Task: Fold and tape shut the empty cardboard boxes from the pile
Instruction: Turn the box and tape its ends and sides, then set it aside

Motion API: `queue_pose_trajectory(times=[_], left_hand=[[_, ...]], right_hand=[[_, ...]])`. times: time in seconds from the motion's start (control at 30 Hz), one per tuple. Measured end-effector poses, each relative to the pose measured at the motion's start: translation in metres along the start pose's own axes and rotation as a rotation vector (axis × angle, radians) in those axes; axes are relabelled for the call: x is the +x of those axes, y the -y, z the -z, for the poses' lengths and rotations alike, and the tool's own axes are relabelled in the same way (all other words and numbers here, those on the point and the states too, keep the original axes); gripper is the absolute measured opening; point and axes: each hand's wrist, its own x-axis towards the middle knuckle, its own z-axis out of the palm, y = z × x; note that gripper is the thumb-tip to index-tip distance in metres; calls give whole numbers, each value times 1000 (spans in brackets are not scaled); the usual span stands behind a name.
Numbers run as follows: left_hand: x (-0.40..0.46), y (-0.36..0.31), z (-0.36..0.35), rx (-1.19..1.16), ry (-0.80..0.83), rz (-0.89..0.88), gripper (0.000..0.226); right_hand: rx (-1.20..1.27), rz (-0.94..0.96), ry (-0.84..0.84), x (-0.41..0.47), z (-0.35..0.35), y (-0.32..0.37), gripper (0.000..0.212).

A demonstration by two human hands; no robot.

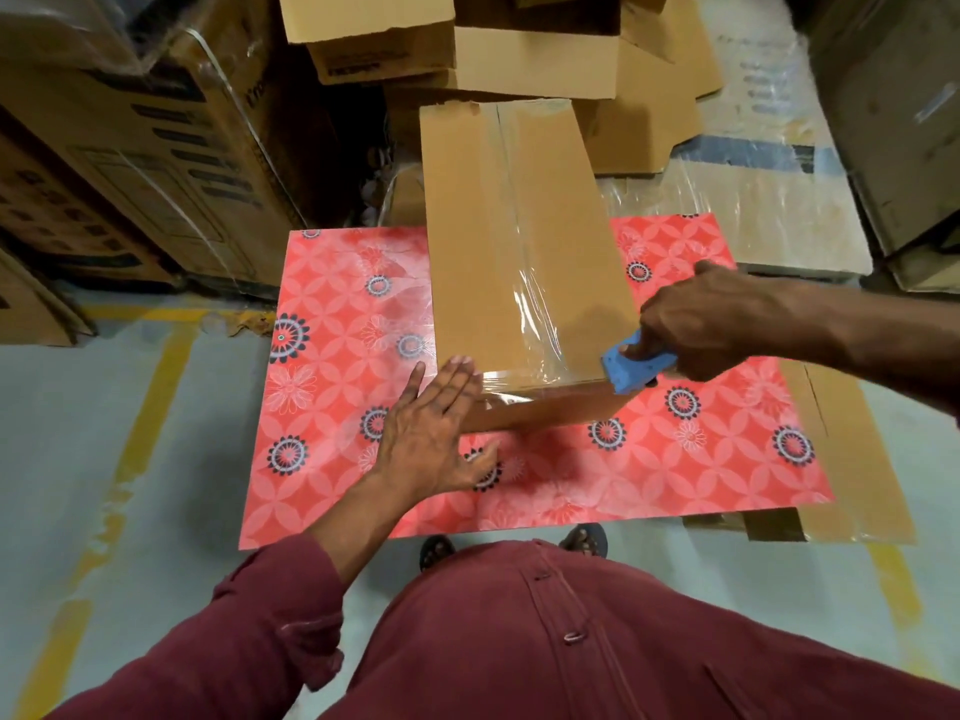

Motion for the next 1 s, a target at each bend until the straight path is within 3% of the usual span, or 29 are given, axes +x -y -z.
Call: queue_pose_trajectory(times=[0.23, 0.3, 0.43, 0.7, 0.93, 1.0], left_hand=[[23, -25, 15, 60, 78, 74, 89], [43, -41, 15, 9, 82, -14, 90], [94, -84, -11, -38, 253, -223, 100], [95, -88, -30, 36, 379, -288, 116], [97, -90, -26, 51, 419, -276, 115], [99, -91, -25, 42, 422, -270, 114]], right_hand=[[-30, -30, -69, -8, -27, -17, 59], [-57, -34, -104, -9, -31, -15, 58], [1, -37, -121, -13, -39, -17, 53], [144, 10, -136, -26, -67, -41, 69], [201, -99, 41, -49, -116, -92, 75], [206, -96, 25, -49, -129, -97, 72]])
